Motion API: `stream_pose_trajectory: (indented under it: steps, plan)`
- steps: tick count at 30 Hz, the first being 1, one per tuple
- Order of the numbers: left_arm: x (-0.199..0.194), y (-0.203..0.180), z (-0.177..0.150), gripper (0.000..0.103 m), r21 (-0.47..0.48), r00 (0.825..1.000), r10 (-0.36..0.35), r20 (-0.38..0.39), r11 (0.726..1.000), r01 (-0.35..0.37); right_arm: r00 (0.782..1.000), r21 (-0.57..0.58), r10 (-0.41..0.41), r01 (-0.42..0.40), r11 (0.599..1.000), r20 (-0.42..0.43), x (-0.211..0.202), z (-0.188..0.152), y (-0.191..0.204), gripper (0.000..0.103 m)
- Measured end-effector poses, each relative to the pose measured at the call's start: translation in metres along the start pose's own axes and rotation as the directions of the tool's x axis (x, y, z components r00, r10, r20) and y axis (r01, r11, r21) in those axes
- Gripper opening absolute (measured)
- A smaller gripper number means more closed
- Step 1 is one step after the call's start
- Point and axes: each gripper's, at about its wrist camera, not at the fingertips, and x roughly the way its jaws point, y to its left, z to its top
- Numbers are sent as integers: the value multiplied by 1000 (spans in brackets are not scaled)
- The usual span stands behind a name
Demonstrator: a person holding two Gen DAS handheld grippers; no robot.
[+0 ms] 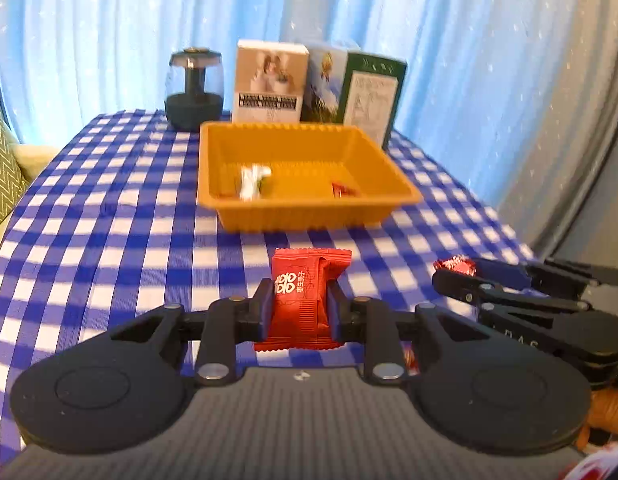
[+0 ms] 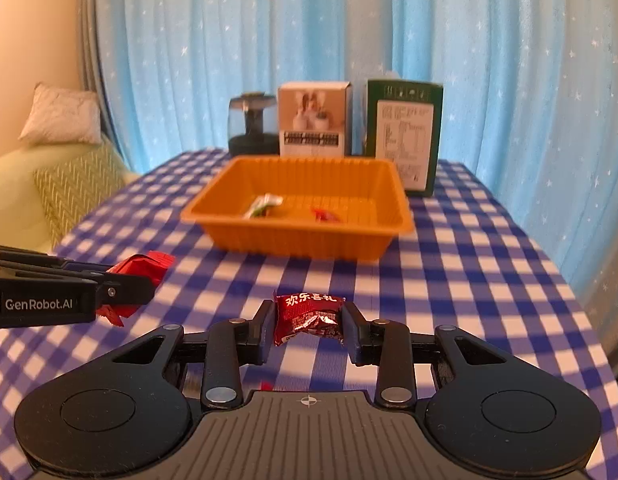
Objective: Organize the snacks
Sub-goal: 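Carry the red packet and red candy over the orange tray with both tools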
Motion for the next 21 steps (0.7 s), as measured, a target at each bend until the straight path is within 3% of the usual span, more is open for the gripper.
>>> stream_pose_trajectory:
  steps: [6,14,21]
  plan:
    - [15,4,38,24,-17,999,3,50,1000,-2,999,18,1,-1,1000,46,16,33,-6,36]
    - [50,17,71,24,-70,998,9,56,998,-5,994,35,3,-7,999,109,43,72,-12,36]
    - [77,24,89,24,-59,999,19,48,998,-16,995,82,-22,14,997,97,77,90,-31,36]
